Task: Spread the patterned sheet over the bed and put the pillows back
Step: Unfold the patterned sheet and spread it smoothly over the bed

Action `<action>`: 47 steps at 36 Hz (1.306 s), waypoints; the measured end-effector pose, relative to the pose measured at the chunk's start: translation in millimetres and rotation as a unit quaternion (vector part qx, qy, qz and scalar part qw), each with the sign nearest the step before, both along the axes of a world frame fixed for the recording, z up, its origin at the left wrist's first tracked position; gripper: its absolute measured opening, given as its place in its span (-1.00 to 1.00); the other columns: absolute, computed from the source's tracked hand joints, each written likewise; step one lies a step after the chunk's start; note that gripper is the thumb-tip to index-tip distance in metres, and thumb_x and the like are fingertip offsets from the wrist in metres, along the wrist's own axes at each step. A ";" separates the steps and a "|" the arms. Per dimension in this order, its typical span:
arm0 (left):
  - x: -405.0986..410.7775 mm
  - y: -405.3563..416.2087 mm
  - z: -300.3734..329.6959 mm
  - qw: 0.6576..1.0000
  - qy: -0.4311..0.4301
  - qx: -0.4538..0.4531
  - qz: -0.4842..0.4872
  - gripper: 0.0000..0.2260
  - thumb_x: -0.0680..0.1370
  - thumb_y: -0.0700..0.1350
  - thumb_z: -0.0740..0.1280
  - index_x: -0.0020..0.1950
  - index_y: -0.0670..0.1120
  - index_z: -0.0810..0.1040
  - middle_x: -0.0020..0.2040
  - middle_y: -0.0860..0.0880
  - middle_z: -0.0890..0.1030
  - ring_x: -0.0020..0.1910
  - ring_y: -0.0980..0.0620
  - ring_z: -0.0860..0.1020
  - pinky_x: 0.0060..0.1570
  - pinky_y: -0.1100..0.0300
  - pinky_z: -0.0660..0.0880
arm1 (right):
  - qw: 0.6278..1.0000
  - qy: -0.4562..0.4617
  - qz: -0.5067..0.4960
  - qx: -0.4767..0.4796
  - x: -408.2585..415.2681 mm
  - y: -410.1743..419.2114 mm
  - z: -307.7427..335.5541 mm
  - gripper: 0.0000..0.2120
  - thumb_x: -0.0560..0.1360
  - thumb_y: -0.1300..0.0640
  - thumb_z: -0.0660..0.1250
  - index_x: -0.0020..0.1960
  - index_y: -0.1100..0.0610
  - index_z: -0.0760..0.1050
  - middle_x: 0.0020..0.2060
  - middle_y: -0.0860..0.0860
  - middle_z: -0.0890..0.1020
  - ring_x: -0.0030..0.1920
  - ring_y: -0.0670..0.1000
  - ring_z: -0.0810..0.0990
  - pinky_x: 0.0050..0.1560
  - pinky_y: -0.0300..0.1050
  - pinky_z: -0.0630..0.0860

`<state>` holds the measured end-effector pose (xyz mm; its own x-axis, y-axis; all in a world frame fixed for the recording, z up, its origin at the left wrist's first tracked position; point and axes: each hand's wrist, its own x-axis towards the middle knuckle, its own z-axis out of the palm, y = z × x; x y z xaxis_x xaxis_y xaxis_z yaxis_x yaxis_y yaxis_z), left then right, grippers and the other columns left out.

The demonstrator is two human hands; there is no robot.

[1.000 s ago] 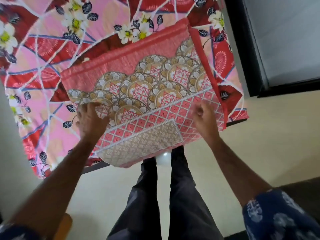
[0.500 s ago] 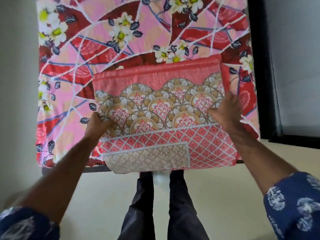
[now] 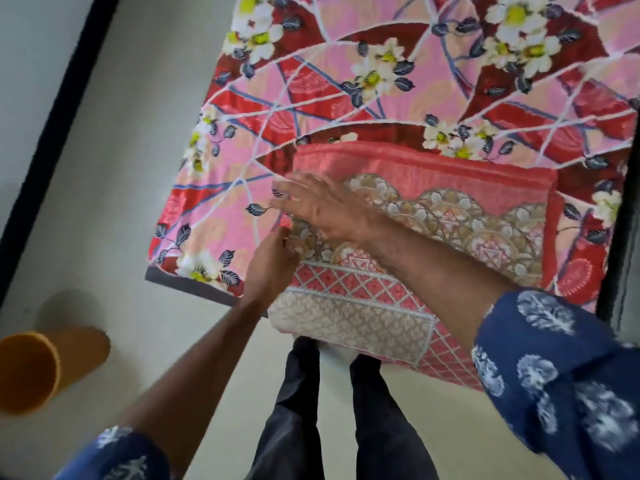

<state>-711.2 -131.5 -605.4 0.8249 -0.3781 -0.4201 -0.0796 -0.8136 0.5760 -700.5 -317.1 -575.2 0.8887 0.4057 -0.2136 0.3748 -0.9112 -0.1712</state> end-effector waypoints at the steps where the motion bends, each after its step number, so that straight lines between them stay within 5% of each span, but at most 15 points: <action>1: -4.0 2.3 1.2 1.000 -0.016 -0.014 -0.021 -0.75 0.52 -0.20 0.31 0.19 -0.02 0.48 0.05 0.01 0.59 -0.09 -0.07 0.55 -0.18 0.06 0.43 | 0.998 0.009 0.048 -0.036 10.8 6.0 -2.5 -0.25 0.54 0.35 0.28 0.61 -0.09 0.12 0.62 0.01 0.13 0.61 0.13 0.06 0.54 0.25 0.01; 4: -15.6 11.0 -4.1 0.993 -0.066 -0.046 -0.089 -0.74 0.49 -0.25 0.34 0.17 -0.09 0.53 0.11 -0.10 0.60 0.05 -0.14 0.54 -0.11 0.01 0.43 | 0.972 0.058 0.166 -0.156 34.0 20.2 -9.4 -0.57 0.59 0.15 0.30 0.44 -0.06 0.44 0.47 -0.03 0.43 0.58 0.13 0.20 0.53 0.39 -0.19; 7: -25.2 16.3 -9.2 0.991 -0.075 -0.062 -0.090 -0.77 0.50 -0.27 0.37 0.15 -0.12 0.53 0.05 -0.10 0.57 -0.01 -0.11 0.53 -0.18 0.05 0.40 | 0.929 0.154 0.200 -0.271 43.1 16.0 -3.1 -0.82 0.52 0.12 0.35 0.10 0.01 0.62 0.04 -0.03 0.68 0.26 0.09 0.57 0.57 0.34 -0.12; 9: -26.2 17.7 -11.4 0.993 -0.061 -0.075 -0.065 -0.78 0.49 -0.26 0.39 0.11 -0.11 0.53 0.01 -0.07 0.56 -0.03 -0.08 0.52 -0.18 0.04 0.43 | 0.939 0.182 0.172 -0.235 41.1 3.0 3.7 -0.81 0.54 0.10 0.33 0.12 0.08 0.62 0.05 0.02 0.69 0.17 0.09 0.60 0.47 0.12 0.33; 11: -25.3 21.4 -13.4 0.996 -0.027 -0.082 -0.039 -0.83 0.47 -0.22 0.42 0.03 -0.09 0.52 -0.07 -0.02 0.52 -0.07 -0.09 0.51 -0.23 0.03 0.37 | 0.938 0.194 0.192 -0.214 36.0 -7.7 15.6 -0.83 0.54 0.10 0.35 0.11 0.05 0.62 0.00 -0.04 0.69 0.06 0.05 0.64 0.08 -0.08 0.55; 14: -28.3 35.2 -18.5 0.997 0.028 -0.065 -0.031 -0.82 0.48 -0.07 0.52 -0.04 -0.08 0.56 -0.13 -0.06 0.59 -0.14 -0.12 0.55 -0.26 0.11 0.28 | 0.937 0.206 0.205 -0.195 18.9 -15.5 44.4 -0.85 0.59 0.07 0.30 0.12 0.00 0.59 -0.05 -0.04 0.69 -0.04 0.05 0.66 -0.16 -0.14 0.43; 21: -69.3 73.0 -19.5 0.975 0.180 0.040 -0.124 -0.56 0.51 -0.11 0.49 0.38 -0.12 0.55 0.26 -0.15 0.64 0.22 -0.17 0.61 0.12 0.09 0.48 | 0.959 0.257 0.092 -0.076 -29.9 -54.9 118.7 -0.66 0.57 0.07 0.30 0.34 -0.06 0.53 -0.23 -0.09 0.58 -0.14 0.01 0.54 -0.16 -0.13 0.33; 23: -84.3 76.6 -10.2 0.973 0.196 0.036 -0.119 -0.56 0.54 -0.04 0.48 0.39 -0.12 0.54 0.28 -0.15 0.63 0.25 -0.18 0.59 0.12 0.10 0.45 | 0.958 0.284 0.045 -0.026 -46.6 -71.5 138.1 -0.75 0.58 -0.02 0.29 0.24 -0.12 0.57 -0.31 -0.21 0.48 -0.23 -0.07 0.48 -0.18 -0.16 0.27; 26: -95.2 76.1 17.0 0.978 0.186 -0.011 -0.092 -0.68 0.56 -0.01 0.46 0.28 -0.08 0.59 0.19 -0.10 0.67 0.17 -0.13 0.62 0.02 0.14 0.43 | 0.945 0.321 -0.025 0.061 -76.0 -96.9 171.6 -0.73 0.43 -0.22 0.20 -0.01 -0.18 0.61 -0.26 -0.07 0.63 -0.27 -0.02 0.55 -0.28 -0.18 0.28; 28: -92.8 72.5 46.5 0.979 0.175 -0.039 -0.096 -0.89 0.58 -0.01 0.44 0.09 0.08 0.59 0.05 -0.07 0.69 0.03 -0.09 0.64 -0.09 0.15 0.43 | 0.935 0.328 -0.086 0.099 -94.9 -115.9 194.5 -0.92 0.42 -0.07 0.28 -0.17 -0.25 0.53 -0.24 -0.07 0.64 -0.24 0.06 0.59 -0.24 -0.08 0.41; 29: -89.6 69.8 63.4 0.980 0.162 -0.045 -0.103 -0.92 0.59 -0.01 0.42 0.02 0.15 0.55 -0.01 -0.07 0.69 -0.06 -0.08 0.64 -0.14 0.12 0.46 | 0.928 0.332 -0.126 0.113 -102.4 -124.4 208.1 -0.86 0.44 0.02 0.32 -0.14 -0.25 0.54 -0.20 -0.06 0.66 -0.20 0.10 0.61 -0.19 0.00 0.49; 33: -67.4 53.8 129.4 0.985 0.080 -0.031 -0.149 -0.85 0.64 0.01 0.33 0.20 0.07 0.57 -0.13 -0.10 0.68 -0.27 -0.08 0.62 -0.26 0.04 0.52 | 0.913 0.298 -0.233 0.150 -130.6 -154.5 263.4 -0.74 0.53 0.16 0.45 0.21 0.08 0.65 0.04 0.10 0.72 0.02 0.16 0.67 0.06 0.11 0.56; 40: -0.3 6.2 268.7 0.963 0.007 -0.027 -0.267 -0.66 0.62 0.15 0.26 0.13 -0.08 0.64 -0.16 -0.05 0.66 -0.27 -0.03 0.61 -0.26 0.04 0.54 | 0.918 0.223 -0.284 0.162 -164.4 -196.2 360.4 -0.85 0.53 0.02 0.46 0.00 0.10 0.62 -0.08 0.06 0.68 -0.18 -0.01 0.62 -0.19 -0.39 0.47; 44: 29.3 -24.0 348.8 0.943 0.044 -0.035 -0.329 -0.40 0.42 0.47 0.25 0.10 -0.01 0.65 -0.08 -0.08 0.69 -0.14 -0.13 0.66 -0.11 -0.15 0.62 | 0.884 0.249 -0.332 0.215 -181.8 -223.5 397.7 -0.40 0.34 -0.34 0.49 0.19 0.06 0.64 0.09 0.08 0.71 0.09 0.16 0.69 0.21 0.24 0.57; 47: 40.5 -41.8 391.9 0.923 0.113 -0.017 -0.367 -0.47 0.45 0.42 0.36 0.04 -0.03 0.69 -0.07 -0.07 0.73 -0.10 -0.14 0.70 -0.01 -0.15 0.63 | 0.833 0.300 -0.369 0.282 -193.4 -231.6 420.7 -0.34 0.28 -0.27 0.55 0.29 0.01 0.60 0.18 -0.05 0.69 0.19 0.02 0.66 0.36 0.10 0.47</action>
